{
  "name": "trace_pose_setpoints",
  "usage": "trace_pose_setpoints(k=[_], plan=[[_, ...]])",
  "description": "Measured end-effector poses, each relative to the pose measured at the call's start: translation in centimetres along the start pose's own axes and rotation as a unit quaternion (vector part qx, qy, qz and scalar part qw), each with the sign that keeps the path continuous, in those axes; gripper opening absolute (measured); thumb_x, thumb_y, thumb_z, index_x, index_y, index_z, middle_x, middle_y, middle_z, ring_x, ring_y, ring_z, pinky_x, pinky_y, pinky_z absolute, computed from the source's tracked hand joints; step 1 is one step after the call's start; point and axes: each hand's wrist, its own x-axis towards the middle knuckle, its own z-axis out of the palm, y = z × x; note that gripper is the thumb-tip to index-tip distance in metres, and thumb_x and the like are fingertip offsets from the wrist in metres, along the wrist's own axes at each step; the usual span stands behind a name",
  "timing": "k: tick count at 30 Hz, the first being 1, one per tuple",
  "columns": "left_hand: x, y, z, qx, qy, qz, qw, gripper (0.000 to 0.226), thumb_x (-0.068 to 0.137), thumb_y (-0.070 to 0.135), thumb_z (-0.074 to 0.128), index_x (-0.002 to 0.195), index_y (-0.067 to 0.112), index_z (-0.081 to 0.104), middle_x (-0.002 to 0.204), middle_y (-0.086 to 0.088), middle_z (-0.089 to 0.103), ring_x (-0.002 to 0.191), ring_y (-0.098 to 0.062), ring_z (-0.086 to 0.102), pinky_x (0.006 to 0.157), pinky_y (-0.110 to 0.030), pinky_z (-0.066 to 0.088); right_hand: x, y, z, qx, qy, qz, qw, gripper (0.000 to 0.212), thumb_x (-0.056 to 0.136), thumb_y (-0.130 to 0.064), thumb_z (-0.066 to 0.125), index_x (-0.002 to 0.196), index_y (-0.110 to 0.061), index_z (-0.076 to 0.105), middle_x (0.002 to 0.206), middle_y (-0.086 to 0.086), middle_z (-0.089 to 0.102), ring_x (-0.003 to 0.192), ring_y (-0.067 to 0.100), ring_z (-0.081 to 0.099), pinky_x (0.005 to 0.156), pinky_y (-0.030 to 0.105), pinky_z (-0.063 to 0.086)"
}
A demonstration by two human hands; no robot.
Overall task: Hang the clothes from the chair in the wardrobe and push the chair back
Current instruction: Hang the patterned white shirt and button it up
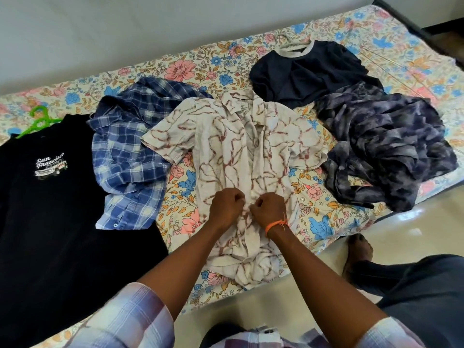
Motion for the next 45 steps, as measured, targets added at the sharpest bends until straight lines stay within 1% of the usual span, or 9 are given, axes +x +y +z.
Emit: trace_pose_setpoints(k=[4,7,10,15,21,30,34,38,45], plan=[[0.1,0.5,1.1,0.020,-0.025,-0.028,0.999,0.011,0.079,0.019,0.068,0.071,0.016,0.074,0.069,0.003,0.071,0.068,-0.015,0.067,0.066,-0.035,0.057,0.2,0.9,-0.8,0.076,0.027,0.063,0.995,0.032,0.071,0.001,0.064,0.042,-0.007,0.051,0.044,0.011,0.047,0.046,0.021,0.046,0.051,0.024,0.036],[0.5,0.8,1.6,0.012,0.000,-0.061,0.998,0.023,0.077,0.018,0.060,0.055,0.011,0.062,0.055,-0.001,0.062,0.055,-0.017,0.060,0.055,-0.039,0.053,-0.1,1.1,-0.8,0.096,0.040,0.069,0.992,0.044,0.074,0.000,0.061,0.045,-0.016,0.032,0.046,0.007,0.031,0.048,0.019,0.032,0.050,0.028,0.027],[0.8,1.1,1.5,0.012,-0.020,-0.071,0.997,0.031,0.075,0.012,0.056,0.045,0.014,0.048,0.045,0.000,0.051,0.045,-0.019,0.051,0.046,-0.030,0.040,-0.3,1.5,0.0,0.117,0.038,0.077,0.989,0.039,0.084,-0.005,0.061,0.051,-0.011,0.040,0.053,0.010,0.039,0.055,0.022,0.039,0.057,0.031,0.031],[0.9,1.2,1.7,0.041,-0.099,-0.041,0.993,0.036,0.091,0.013,0.049,0.055,0.011,0.053,0.058,-0.004,0.056,0.064,-0.030,0.061,0.054,-0.029,0.038,-1.7,0.9,0.2,0.173,0.110,0.064,0.977,0.017,0.091,-0.008,0.064,0.074,-0.005,0.063,0.074,0.001,0.057,0.074,0.017,0.050,0.068,0.026,0.032],[-1.2,1.9,1.7,-0.009,-0.056,0.002,0.998,0.024,0.101,0.019,0.047,0.088,0.006,0.063,0.087,-0.008,0.063,0.078,-0.021,0.056,0.067,-0.031,0.038,-2.8,0.8,1.8,0.154,0.180,0.001,0.972,0.007,0.090,-0.005,0.064,0.084,-0.002,0.067,0.083,0.011,0.065,0.076,0.020,0.055,0.068,0.025,0.034],[-1.4,1.5,1.6,-0.089,-0.054,-0.057,0.993,0.025,0.099,0.020,0.047,0.083,0.011,0.065,0.075,0.004,0.060,0.075,-0.015,0.060,0.056,-0.017,0.032,-3.9,0.6,1.2,0.272,0.138,0.027,0.952,0.008,0.088,-0.016,0.071,0.084,-0.010,0.074,0.081,0.000,0.070,0.076,0.010,0.064,0.065,0.004,0.042],[-1.5,2.2,1.2,-0.065,-0.056,-0.044,0.995,0.033,0.099,0.019,0.047,0.067,0.017,0.056,0.062,0.009,0.052,0.061,-0.007,0.050,0.052,-0.018,0.028,-3.9,0.8,0.8,0.364,0.123,0.073,0.920,0.010,0.088,-0.009,0.069,0.095,-0.009,0.077,0.088,0.006,0.074,0.084,0.018,0.069,0.078,0.029,0.055],[-1.5,2.3,1.0,-0.075,-0.056,-0.050,0.994,0.039,0.099,0.018,0.048,0.061,0.015,0.053,0.059,0.005,0.054,0.057,-0.005,0.049,0.058,-0.028,0.030,-3.8,0.8,0.5,0.427,0.086,0.109,0.893,0.018,0.088,0.000,0.063,0.095,-0.008,0.077,0.078,0.005,0.073,0.069,0.016,0.065,0.071,0.036,0.056],[-2.3,2.5,0.4,-0.169,-0.005,-0.108,0.980,0.027,0.094,0.017,0.060,0.076,0.000,0.072,0.070,-0.011,0.070,0.060,-0.013,0.063,0.059,-0.025,0.048,-4.0,1.1,0.6,0.344,0.081,0.034,0.935,0.024,0.084,0.005,0.064,0.097,-0.009,0.078,0.093,0.003,0.072,0.090,0.025,0.069,0.084,0.043,0.057]])
